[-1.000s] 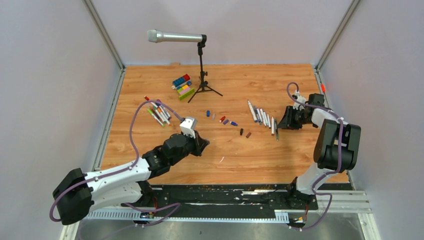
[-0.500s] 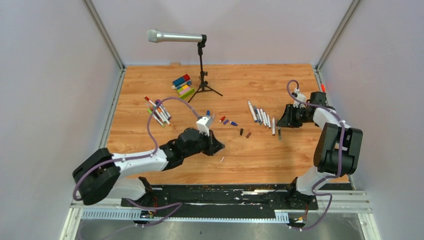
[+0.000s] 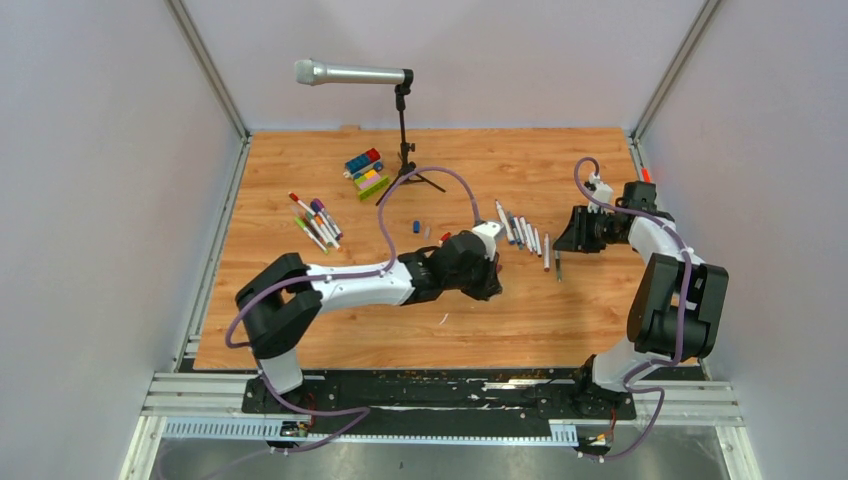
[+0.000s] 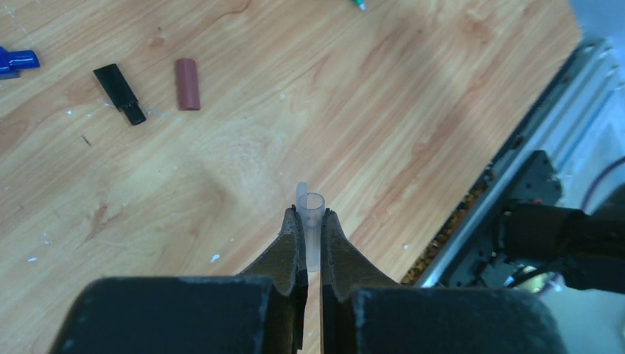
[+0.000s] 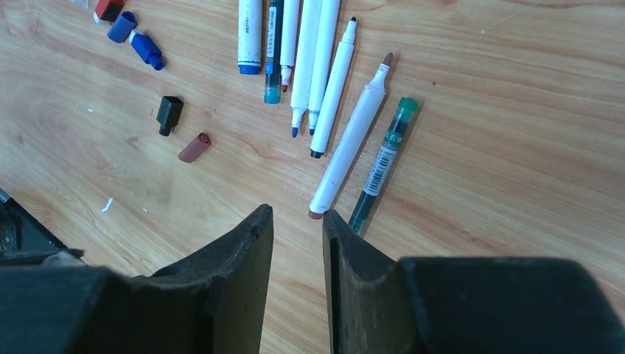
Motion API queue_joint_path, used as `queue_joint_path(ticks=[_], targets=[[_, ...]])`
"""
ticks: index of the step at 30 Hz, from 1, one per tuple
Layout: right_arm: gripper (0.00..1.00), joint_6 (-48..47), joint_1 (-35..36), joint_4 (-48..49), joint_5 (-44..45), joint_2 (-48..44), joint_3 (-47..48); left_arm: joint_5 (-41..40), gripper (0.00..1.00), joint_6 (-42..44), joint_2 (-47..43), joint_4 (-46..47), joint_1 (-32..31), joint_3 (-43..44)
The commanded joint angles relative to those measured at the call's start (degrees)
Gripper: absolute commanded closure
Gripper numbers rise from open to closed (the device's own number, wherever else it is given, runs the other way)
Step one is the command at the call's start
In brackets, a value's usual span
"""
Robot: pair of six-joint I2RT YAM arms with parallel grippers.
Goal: Open the pen caps
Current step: Place the pen at the center of the board, then place the pen cap at the center of the board.
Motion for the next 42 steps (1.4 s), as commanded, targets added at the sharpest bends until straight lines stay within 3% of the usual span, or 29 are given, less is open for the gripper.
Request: queue_joint_path(ticks=[1, 21, 42], targets=[[0.68, -1.32, -0.41, 0.05, -1.55, -2.03, 1.97, -4.22, 0.99, 4.06, 5.59, -10.92, -0.92, 7.77], [0.68, -1.44, -0.62, -0.22, -1.72, -2.22, 2.22, -8.3, 0.92, 12.63, 29.4, -28.91, -2.17, 41.02], [0.68, -1.67, -0.8, -0.44, -1.9, -1.81, 2.34, -11.38, 0.83, 15.51, 35.38, -34.62, -1.82, 49.73]])
